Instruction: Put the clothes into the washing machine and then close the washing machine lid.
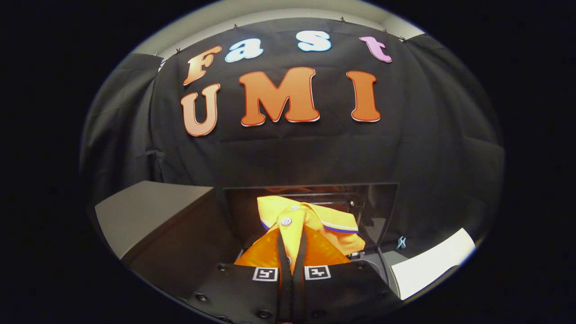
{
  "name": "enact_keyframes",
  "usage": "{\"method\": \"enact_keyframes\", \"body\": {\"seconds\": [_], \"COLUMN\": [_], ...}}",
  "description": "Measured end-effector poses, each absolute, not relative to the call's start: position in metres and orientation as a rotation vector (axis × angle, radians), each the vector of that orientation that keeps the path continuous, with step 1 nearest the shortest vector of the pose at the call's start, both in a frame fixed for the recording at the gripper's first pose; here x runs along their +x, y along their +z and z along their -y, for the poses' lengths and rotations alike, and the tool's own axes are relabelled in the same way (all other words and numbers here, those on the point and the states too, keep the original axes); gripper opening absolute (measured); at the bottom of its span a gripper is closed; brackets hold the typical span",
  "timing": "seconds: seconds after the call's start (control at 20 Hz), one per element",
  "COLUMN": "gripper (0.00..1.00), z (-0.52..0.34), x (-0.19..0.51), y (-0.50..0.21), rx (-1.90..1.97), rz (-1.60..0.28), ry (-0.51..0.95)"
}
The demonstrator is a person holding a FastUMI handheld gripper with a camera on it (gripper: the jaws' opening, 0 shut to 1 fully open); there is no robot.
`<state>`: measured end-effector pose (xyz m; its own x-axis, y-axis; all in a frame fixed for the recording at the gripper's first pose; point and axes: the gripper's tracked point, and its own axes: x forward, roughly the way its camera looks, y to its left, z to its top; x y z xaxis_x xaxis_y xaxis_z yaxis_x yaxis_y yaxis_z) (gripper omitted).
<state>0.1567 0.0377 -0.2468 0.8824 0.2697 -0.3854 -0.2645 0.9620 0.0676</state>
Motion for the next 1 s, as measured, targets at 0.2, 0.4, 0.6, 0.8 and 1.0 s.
{"method": "enact_keyframes", "body": {"seconds": [0.2, 0.4, 0.6, 0.8, 1.0], "gripper": [0.08, 0.08, 0.08, 0.08, 0.08], "z": [-0.029, -0.015, -0.009, -0.011, -0.017], "x": [0.155, 0.154, 0.160, 0.159, 0.148], "y": [-0.299, -0.354, -0.388, -0.425, -0.478], "rx": [0.032, 0.017, 0.028, 0.016, -0.026], "rz": [-0.498, -0.592, -0.640, -0.712, -0.831], "ry": [0.258, 0.226, 0.213, 0.219, 0.244]}}
